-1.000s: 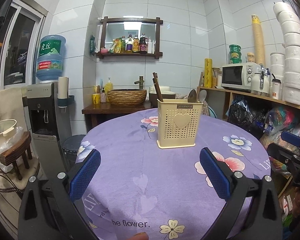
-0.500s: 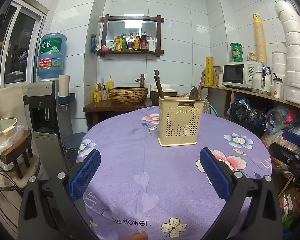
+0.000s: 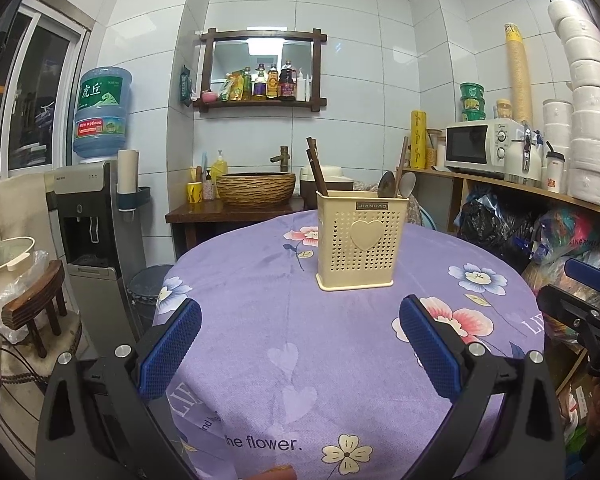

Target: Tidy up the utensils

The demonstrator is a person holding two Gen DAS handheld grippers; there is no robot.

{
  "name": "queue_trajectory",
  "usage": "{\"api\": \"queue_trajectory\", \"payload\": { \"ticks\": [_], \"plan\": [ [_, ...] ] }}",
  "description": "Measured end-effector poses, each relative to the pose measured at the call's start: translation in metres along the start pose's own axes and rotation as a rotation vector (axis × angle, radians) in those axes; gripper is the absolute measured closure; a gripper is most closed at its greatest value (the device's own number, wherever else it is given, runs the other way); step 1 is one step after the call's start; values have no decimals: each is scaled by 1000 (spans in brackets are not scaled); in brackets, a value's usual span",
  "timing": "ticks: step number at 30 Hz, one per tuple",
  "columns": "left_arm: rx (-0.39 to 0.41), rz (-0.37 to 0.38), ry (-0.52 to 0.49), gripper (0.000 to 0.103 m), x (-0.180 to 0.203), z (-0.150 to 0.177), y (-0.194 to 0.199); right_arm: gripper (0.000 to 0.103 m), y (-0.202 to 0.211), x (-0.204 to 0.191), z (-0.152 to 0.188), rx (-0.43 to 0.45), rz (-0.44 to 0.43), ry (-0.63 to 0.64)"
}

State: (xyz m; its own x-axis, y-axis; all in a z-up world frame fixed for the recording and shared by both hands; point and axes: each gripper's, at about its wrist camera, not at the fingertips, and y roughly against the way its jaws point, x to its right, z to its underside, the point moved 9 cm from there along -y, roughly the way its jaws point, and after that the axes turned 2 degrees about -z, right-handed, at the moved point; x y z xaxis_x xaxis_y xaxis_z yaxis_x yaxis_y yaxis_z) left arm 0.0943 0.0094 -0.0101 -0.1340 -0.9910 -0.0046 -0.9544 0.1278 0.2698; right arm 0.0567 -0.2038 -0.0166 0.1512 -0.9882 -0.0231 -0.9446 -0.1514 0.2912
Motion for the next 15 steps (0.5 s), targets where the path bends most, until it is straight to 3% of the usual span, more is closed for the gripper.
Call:
{"api": "queue_trajectory", "payload": {
  "ticks": [15],
  "plan": [
    [-3, -1, -1, 5, 0, 0, 0, 6, 0, 0, 0, -5, -5, 3]
  ]
}}
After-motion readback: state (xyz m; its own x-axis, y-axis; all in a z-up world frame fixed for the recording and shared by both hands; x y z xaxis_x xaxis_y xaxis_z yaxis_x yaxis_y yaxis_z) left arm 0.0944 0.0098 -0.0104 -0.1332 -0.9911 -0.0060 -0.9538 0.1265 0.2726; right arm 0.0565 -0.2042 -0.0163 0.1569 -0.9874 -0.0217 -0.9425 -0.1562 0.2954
